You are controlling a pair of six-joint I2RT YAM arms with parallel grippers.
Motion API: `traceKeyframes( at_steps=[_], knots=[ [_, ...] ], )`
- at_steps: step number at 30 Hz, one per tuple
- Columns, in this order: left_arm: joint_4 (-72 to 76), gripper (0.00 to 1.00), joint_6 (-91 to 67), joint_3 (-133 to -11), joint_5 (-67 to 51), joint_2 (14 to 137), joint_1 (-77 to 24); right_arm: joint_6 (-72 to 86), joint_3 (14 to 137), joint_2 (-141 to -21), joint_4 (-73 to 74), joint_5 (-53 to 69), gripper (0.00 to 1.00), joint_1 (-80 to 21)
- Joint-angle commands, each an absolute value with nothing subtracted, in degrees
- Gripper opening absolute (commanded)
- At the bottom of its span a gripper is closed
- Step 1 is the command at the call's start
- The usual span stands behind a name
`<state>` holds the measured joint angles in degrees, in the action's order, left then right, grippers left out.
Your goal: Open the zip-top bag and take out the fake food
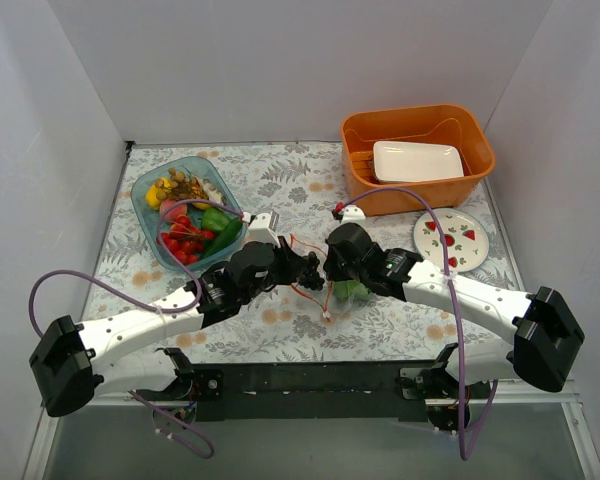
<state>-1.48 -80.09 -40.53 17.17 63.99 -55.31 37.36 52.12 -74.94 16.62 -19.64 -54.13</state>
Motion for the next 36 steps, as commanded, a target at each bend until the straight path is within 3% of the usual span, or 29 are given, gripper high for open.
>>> traceKeyframes(
  at_steps=[1, 16, 36],
  knots=[
    [-2.4, 0.00, -78.1, -43.3, 16.3, 59.5, -55.5, 38.1, 55.8, -74.7, 16.3, -21.7, 0.01, -54.4],
    [-2.0, 0.00, -79.5, -46.5, 19.3, 57.3, -55.5, 39.5, 55.1, -75.4, 14.9, -20.1, 0.01, -54.3],
    [-12.1, 0.00, -81.4, -58.5, 31.1, 60.6, -52.4, 42.6, 49.9, -70.0, 10.5, -19.9, 0.01, -54.0]
  ],
)
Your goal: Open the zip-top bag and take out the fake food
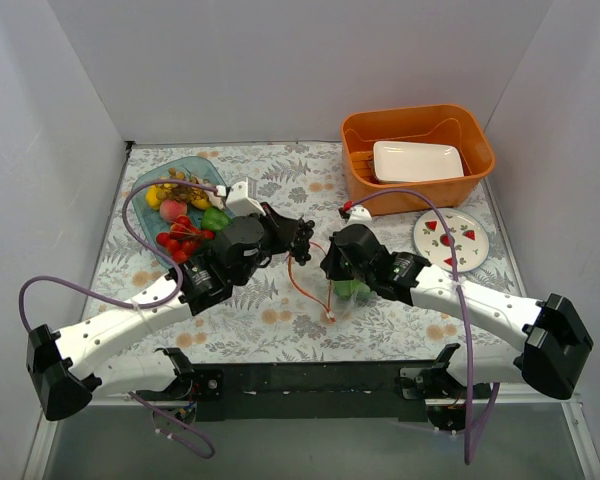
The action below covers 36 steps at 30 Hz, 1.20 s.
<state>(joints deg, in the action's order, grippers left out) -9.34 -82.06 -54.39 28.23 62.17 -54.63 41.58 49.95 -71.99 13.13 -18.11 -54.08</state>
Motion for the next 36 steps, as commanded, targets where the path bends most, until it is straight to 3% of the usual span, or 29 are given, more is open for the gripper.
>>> traceKeyframes(
  at_steps=[1, 21, 32, 36],
  knots=[
    [-12.5, 0.00, -81.0, -59.0, 30.3, 60.0, -51.6, 42.6, 49.9, -69.9, 10.5, -19.9, 0.01, -54.0],
    [-11.2, 0.00, -77.8, -63.6, 14.1, 65.5, -18.1, 39.5, 50.4, -68.4, 11.5, -17.8, 0.01, -54.1],
    [-4.5, 0.00, -79.8, -55.8, 4.0, 73.5, 3.0, 37.7, 51.1, -68.5, 12.2, -16.7, 0.01, -54.0],
    [-3.7, 0.00, -80.9, -53.4, 2.6, 75.8, 6.1, 37.5, 51.4, -68.9, 12.4, -16.7, 0.01, -54.0]
  ],
)
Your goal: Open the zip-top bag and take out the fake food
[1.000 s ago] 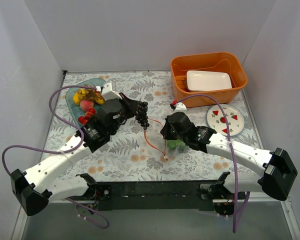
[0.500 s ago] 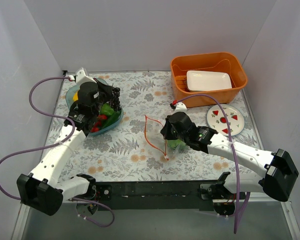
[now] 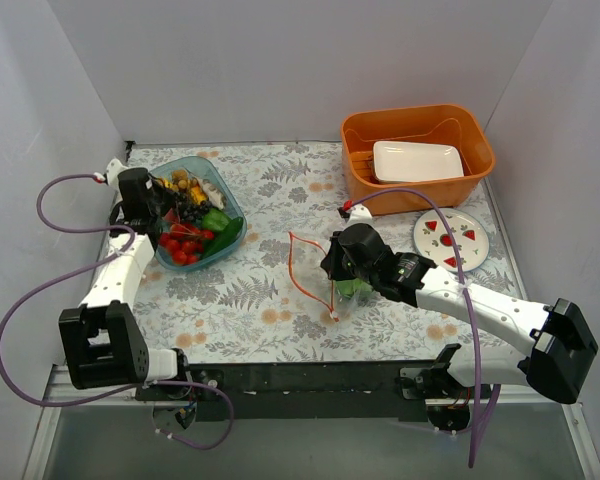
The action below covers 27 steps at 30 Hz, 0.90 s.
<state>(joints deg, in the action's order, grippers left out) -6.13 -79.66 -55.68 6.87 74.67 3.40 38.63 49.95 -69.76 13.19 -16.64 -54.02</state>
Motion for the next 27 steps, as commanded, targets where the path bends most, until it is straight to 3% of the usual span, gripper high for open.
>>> traceKeyframes(
  at_steps=[1, 9, 10, 11, 14, 15, 20, 23, 24, 27],
  knots=[
    [-3.8, 0.00, -81.0, -52.3, 2.9, 75.8, 6.4, 37.5, 51.6, -69.0, 12.5, -16.6, 0.01, -54.0],
    [-5.9, 0.02, -81.1, -50.2, 4.4, 74.5, 7.1, 37.6, 51.9, -69.1, 12.5, -16.5, 0.01, -54.1],
    [-6.2, 0.24, -81.2, -50.1, 4.9, 74.3, 7.3, 37.5, 52.0, -69.0, 12.6, -16.5, 0.01, -54.1],
    [-6.8, 0.37, -80.9, -50.1, 5.4, 74.0, 7.3, 37.4, 52.2, -68.8, 12.7, -16.4, 0.01, -54.0],
    [-8.6, 0.63, -79.1, -51.6, 7.4, 72.5, 7.3, 36.7, 52.6, -68.7, 13.3, -16.4, 0.01, -54.0],
    [-9.3, 0.68, -78.5, -52.5, 7.7, 72.2, 7.3, 36.7, 52.7, -68.7, 13.4, -16.4, 0.01, -54.0],
    [-12.9, 0.69, -74.0, -55.8, 9.7, 69.2, 7.3, 36.7, 52.6, -68.6, 13.4, -16.4, 0.01, -54.0],
    [-14.1, 0.60, -72.1, -56.3, 8.9, 66.2, 6.5, 36.7, 52.8, -68.6, 13.7, -16.6, 0.01, -54.0],
    [-14.4, 0.51, -71.8, -56.3, 7.5, 64.7, 6.1, 36.7, 52.9, -68.5, 13.8, -16.8, 0.01, -54.0],
    [-16.4, 0.40, -72.5, -55.8, 3.7, 61.9, 1.0, 36.5, 53.3, -68.5, 14.5, -18.0, 0.01, -54.0]
  ],
)
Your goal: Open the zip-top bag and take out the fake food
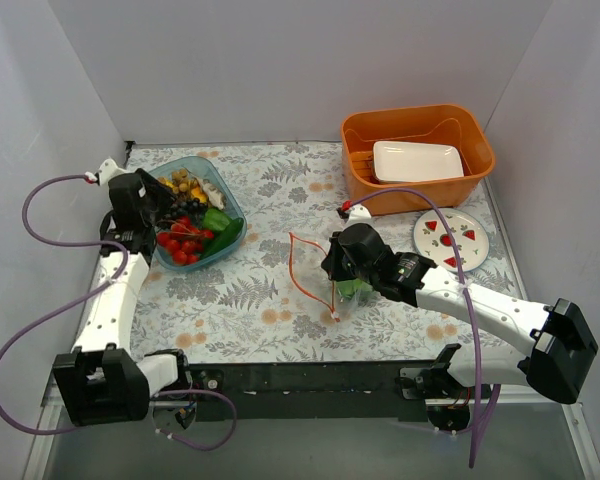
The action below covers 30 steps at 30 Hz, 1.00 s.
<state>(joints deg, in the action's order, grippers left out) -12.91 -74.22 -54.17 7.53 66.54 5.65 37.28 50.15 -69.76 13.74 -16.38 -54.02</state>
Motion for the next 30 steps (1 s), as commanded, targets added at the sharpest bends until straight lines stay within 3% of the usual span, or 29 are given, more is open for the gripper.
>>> traceKeyframes(
  at_steps=[1, 7, 13, 23, 30],
  knots=[
    [-16.5, 0.39, -73.5, -54.4, 3.1, 60.8, -4.4, 36.6, 53.4, -68.5, 14.8, -18.5, 0.01, -54.0],
    [-12.9, 0.21, -85.9, -47.3, 7.2, 58.4, -32.6, 37.2, 54.0, -68.2, 16.3, -19.9, 0.01, -54.1],
    [-2.7, 0.17, -94.5, -44.2, 11.0, 63.8, -49.0, 38.9, 53.9, -67.0, 17.9, -22.1, 0.01, -54.5],
    [8.1, 0.12, -100.8, -40.2, 13.2, 76.5, -54.2, 41.0, 59.7, -68.8, 21.5, -28.5, 0.01, -60.5],
    [3.4, 0.20, -100.3, -37.5, 20.0, 78.0, -53.7, 40.0, 64.9, -73.3, 22.9, -30.8, 0.03, -65.7]
  ],
)
